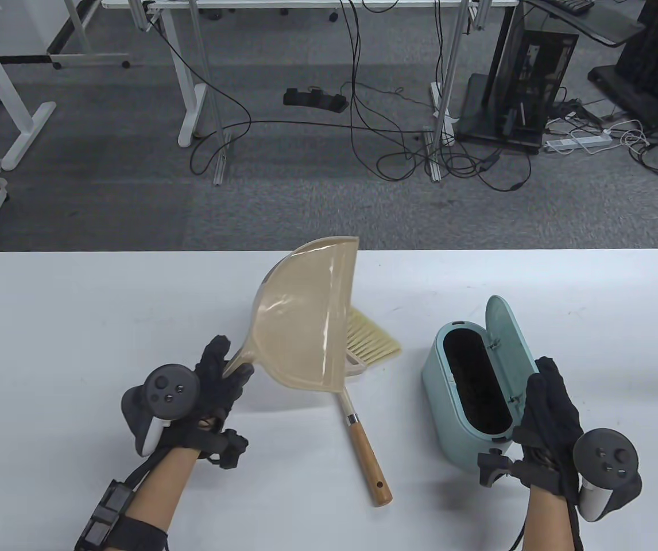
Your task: Sweep raisins on the table into the desktop trash can
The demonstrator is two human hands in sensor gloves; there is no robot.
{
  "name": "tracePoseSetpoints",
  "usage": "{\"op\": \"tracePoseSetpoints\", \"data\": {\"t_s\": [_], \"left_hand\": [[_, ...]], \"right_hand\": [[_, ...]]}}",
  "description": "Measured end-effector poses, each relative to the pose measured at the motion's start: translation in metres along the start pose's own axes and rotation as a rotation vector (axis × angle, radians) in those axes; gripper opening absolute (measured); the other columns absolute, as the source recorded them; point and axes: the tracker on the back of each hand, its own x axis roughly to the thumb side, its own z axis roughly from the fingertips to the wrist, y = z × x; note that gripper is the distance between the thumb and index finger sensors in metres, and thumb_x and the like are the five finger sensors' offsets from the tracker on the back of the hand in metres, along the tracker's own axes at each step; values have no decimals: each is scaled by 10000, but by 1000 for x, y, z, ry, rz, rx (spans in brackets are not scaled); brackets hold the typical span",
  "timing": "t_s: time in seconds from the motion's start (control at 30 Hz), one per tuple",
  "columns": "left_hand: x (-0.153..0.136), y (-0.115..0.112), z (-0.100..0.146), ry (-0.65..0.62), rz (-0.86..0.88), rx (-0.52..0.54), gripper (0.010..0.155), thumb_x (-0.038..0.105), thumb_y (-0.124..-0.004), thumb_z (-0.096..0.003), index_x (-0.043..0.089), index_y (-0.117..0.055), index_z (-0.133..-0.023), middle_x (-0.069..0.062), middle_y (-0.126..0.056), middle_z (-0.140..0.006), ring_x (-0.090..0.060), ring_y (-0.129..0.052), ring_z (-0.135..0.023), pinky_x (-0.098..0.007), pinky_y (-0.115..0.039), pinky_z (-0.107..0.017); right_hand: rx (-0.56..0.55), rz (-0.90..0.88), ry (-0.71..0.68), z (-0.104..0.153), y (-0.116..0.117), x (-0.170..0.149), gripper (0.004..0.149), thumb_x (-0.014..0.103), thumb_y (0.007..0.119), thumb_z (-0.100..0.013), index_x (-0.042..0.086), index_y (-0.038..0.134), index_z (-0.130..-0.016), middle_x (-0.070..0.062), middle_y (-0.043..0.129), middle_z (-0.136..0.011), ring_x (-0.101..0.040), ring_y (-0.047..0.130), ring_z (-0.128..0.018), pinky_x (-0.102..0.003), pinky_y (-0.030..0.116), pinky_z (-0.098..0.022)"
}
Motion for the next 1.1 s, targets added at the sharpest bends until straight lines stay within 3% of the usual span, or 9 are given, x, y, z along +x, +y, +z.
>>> {"op": "tracePoseSetpoints", "data": {"t_s": [0.13, 0.3, 0.43, 0.83, 0.93, 1.0, 1.1], "left_hand": [[-49, 3, 13, 146, 44, -63, 678, 506, -787, -521, 77, -590, -1008, -79, -938, -722, -106, -1052, -360, -354, -883, -297], [-86, 1, 26, 281, 60, -134, 672, 505, -794, -511, 65, -624, -989, -92, -962, -684, -109, -1060, -318, -354, -888, -261], [-102, -1, 27, 376, 44, -200, 607, 495, -777, -512, 108, -709, -974, -113, -981, -667, -120, -1064, -286, -355, -886, -227], [-120, -9, 24, 418, 55, -238, 599, 521, -766, -494, 135, -753, -952, -95, -999, -658, -142, -1077, -294, -374, -886, -241], [-120, -8, 26, 423, 54, -256, 655, 541, -766, -483, 108, -718, -972, -111, -976, -708, -182, -1078, -387, -396, -880, -303], [-117, -4, 30, 373, 33, -228, 869, 634, -786, -431, 119, -517, -1078, -176, -852, -874, -249, -1020, -595, -446, -836, -430], [-107, 5, 36, 231, -25, -155, 969, 702, -760, -419, 174, -351, -1121, -227, -577, -1078, -377, -825, -867, -543, -705, -600]], "right_hand": [[0, 0, 0, 0, 0, 0, 609, 519, 577, -601, 105, 602, -1046, -193, 777, -938, -462, 830, -754, -587, 691, -521], [0, -9, 5, 0, 0, 0, 611, 520, 577, -600, 102, 605, -1045, -195, 776, -939, -464, 829, -756, -589, 691, -521], [-2, 3, 1, 0, 0, 0, 609, 521, 577, -600, 105, 608, -1044, -193, 780, -938, -462, 834, -753, -589, 693, -519], [8, -45, 28, 0, 0, -1, 611, 521, 585, -600, 103, 612, -1045, -204, 768, -947, -479, 814, -767, -602, 677, -528], [16, -71, 36, 0, 0, -1, 614, 523, 590, -599, 105, 610, -1049, -206, 764, -954, -484, 804, -779, -608, 670, -535], [30, -105, 33, 0, -1, -2, 634, 532, 613, -587, 103, 607, -1054, -211, 750, -973, -497, 789, -800, -619, 662, -545], [38, -90, -2, -2, -7, -2, 856, 661, 667, -527, 113, 423, -1137, -258, 523, -1113, -562, 584, -948, -695, 529, -629]]}}
